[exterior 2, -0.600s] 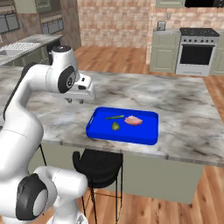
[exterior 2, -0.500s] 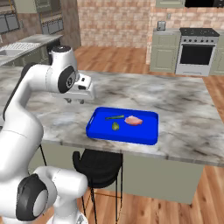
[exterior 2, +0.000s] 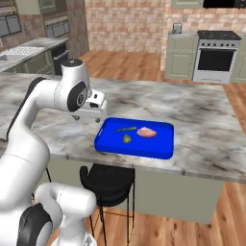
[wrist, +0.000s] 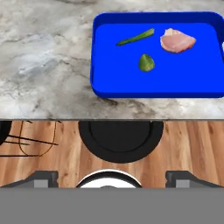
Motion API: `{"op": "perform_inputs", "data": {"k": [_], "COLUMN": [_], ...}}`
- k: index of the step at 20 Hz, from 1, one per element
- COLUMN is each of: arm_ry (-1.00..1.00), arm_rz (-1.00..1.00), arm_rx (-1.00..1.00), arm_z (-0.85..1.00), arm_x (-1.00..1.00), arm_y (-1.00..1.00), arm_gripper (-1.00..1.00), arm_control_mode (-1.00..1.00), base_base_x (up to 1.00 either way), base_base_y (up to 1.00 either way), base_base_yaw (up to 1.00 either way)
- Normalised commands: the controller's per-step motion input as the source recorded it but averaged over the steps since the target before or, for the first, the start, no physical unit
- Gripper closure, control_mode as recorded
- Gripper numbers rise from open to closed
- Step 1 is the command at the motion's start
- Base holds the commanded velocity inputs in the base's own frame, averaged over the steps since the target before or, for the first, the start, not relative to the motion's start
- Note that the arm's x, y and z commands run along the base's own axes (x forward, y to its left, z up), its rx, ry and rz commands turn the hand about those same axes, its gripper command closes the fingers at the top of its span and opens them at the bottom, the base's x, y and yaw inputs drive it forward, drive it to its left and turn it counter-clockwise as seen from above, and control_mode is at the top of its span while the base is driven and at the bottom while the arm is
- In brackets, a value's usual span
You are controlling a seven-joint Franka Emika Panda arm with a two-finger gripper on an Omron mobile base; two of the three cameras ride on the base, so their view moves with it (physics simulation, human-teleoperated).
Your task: Create a steak meal by picking up the steak and asparagus from the tray and placing them on the plate. Leave the brussel sprout on the tray.
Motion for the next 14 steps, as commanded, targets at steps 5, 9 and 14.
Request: {"op": "perform_inputs", "data": {"k": [5, 9, 14], "arm_ry": [0.00, 0.00, 0.00], "arm_rz": [-0.09, -0.07, -0.04], "arm_rx": [0.01, 0.03, 0.04], "arm_z": [-0.45, -0.44, -0.36], "arm_x": [0.13, 0.33, 0.50], "arm_y": [-0.38, -0.32, -0.14], "arm_gripper": [-1.00, -1.00, -1.00], "arm_control_mode": [-1.00, -1.00, -1.00], "base_base_x": [0.00, 0.00, 0.00], "base_base_y": [0.00, 0.00, 0.00], "base_base_yaw": [0.00, 0.00, 0.00]}}
